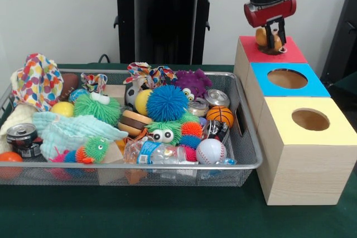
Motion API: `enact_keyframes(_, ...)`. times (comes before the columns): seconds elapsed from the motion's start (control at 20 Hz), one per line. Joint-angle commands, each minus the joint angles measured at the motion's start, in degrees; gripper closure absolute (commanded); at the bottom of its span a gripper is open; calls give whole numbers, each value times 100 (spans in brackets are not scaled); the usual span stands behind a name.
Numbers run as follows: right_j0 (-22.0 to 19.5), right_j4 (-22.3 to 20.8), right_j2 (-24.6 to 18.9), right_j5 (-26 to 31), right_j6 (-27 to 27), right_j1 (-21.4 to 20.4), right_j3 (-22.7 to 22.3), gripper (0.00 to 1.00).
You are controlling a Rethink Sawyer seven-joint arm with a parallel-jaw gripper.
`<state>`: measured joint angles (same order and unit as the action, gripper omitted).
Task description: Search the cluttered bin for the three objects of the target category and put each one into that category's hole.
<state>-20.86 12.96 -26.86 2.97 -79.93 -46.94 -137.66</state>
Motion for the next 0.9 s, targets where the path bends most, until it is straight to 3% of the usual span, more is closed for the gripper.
enact_keyframes(0.05, -159, -250, 10, -289, -1234, 308, -133, 100)
enact_keyframes(0.45, -217, -488, 32, -620, -1249, 555, -127, 100)
enact_keyframes(0.8, -138, -648, 315, -762, -1065, 868, 117, 100)
enact_keyframes(0.9, -140, -660, 293, -763, -1109, 766, 23, 100)
